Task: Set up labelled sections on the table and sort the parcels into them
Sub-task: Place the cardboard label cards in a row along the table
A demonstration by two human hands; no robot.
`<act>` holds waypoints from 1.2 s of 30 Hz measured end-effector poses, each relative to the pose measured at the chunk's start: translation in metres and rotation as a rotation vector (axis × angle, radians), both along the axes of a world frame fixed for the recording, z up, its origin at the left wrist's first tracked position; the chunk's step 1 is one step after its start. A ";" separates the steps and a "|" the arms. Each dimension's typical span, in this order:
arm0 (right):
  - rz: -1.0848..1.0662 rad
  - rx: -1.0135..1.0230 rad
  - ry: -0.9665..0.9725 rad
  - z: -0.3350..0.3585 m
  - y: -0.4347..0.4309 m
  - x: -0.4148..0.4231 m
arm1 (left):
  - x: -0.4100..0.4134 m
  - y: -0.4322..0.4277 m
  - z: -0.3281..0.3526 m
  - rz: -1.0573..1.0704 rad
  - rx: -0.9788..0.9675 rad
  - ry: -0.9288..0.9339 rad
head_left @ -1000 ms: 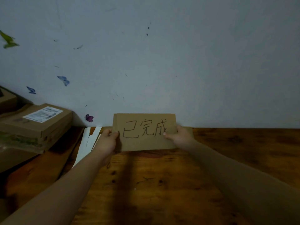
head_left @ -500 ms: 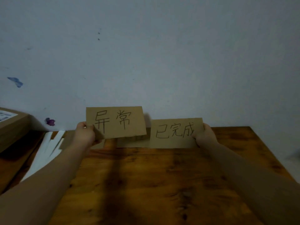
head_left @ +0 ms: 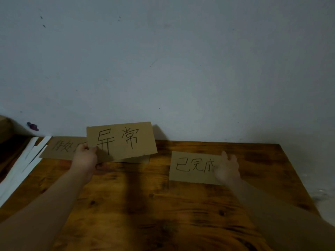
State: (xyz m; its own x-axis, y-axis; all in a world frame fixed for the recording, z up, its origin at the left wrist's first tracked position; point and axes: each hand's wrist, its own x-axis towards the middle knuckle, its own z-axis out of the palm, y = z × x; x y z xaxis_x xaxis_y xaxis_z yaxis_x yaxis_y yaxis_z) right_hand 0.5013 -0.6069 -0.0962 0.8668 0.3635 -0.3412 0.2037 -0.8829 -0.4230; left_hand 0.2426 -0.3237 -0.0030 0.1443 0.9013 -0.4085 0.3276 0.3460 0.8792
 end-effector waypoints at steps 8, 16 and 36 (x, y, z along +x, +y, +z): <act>0.714 -0.360 0.021 -0.029 0.017 -0.019 | 0.011 0.008 -0.017 -0.019 -0.008 0.040; 0.669 -0.366 0.028 -0.033 0.051 0.011 | 0.024 0.007 -0.025 -0.065 -0.073 0.040; -0.121 0.555 0.146 0.082 0.014 -0.078 | 0.043 -0.092 0.010 -0.711 0.194 0.087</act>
